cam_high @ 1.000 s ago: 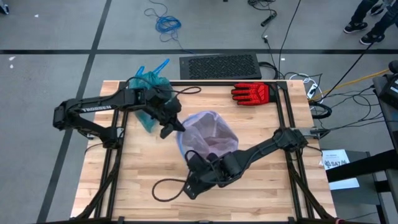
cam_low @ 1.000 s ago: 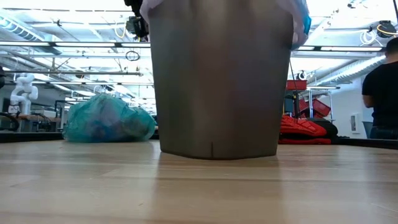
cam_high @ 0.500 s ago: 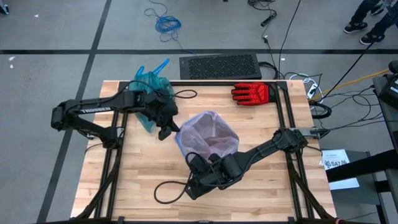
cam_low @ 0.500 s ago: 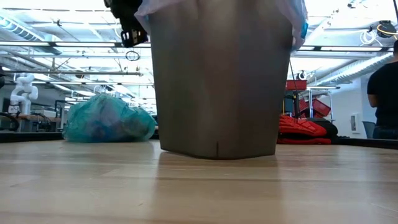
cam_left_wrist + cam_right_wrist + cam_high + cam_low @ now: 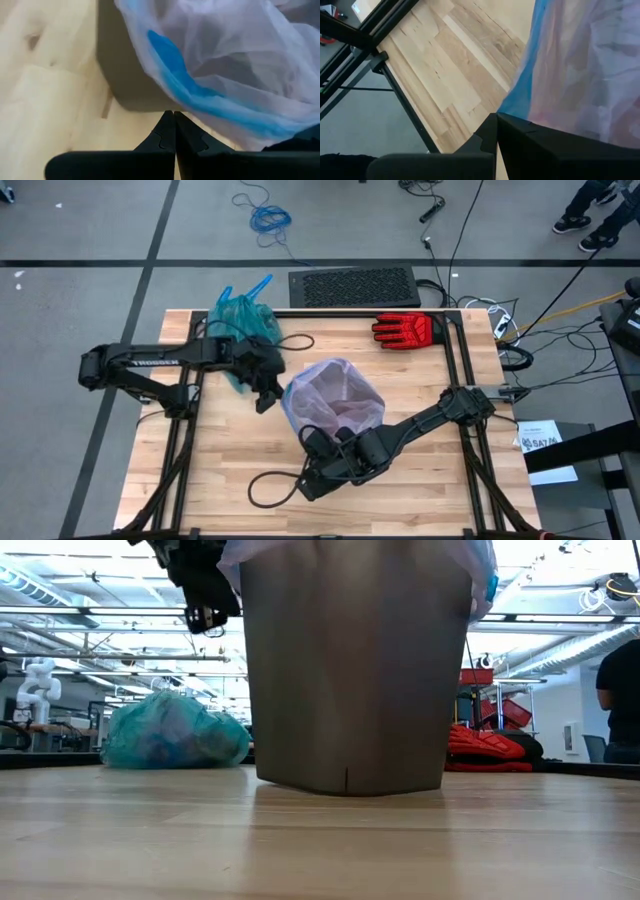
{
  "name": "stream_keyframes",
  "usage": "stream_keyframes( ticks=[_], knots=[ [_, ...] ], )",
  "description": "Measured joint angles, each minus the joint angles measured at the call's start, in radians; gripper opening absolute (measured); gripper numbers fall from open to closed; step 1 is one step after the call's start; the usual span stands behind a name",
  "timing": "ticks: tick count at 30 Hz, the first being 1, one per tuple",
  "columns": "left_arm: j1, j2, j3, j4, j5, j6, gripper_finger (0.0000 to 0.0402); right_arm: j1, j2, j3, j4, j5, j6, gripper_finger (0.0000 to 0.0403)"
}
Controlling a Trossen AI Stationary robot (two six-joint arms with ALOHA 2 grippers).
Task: Place trash/remove bag and relplace
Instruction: Insert the new pink trash bag into the trash bin
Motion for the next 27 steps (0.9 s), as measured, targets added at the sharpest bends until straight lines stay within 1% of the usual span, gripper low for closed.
stream_keyframes(
  ticks=[4, 7, 10, 13, 17, 20, 27],
  knots=[
    [-0.022, -0.006, -0.027, 0.04, 0.005, -0.019, 0.0, 0.0, 0.0, 0.0, 0.0, 0.002, 0.004, 0.0],
    [-0.019, -0.055, -0.019, 0.033, 0.005, -0.026, 0.0, 0.0, 0.0, 0.0, 0.002, 0.004, 0.004, 0.0],
    [0.012, -0.141, 0.011, 0.033, -0.021, -0.03, 0.0, 0.0, 0.0, 0.0, 0.003, 0.005, 0.008, 0.0],
    [0.057, -0.201, 0.023, -0.028, -0.037, -0.053, 0.0, 0.0, 0.0, 0.0, 0.003, 0.004, 0.008, 0.0],
    [0.075, -0.238, 0.023, -0.041, -0.008, -0.108, 0.0, -0.001, 0.0, 0.0, 0.005, 0.005, 0.008, 0.0],
    [0.054, -0.228, 0.023, -0.009, 0.003, -0.122, 0.0, -0.002, 0.0, 0.0, 0.006, 0.004, 0.008, 0.0],
    [-0.024, -0.113, 0.017, 0.084, -0.003, -0.135, 0.0, -0.003, 0.0, 0.0, 0.01, 0.004, 0.008, 0.0]
  ],
)
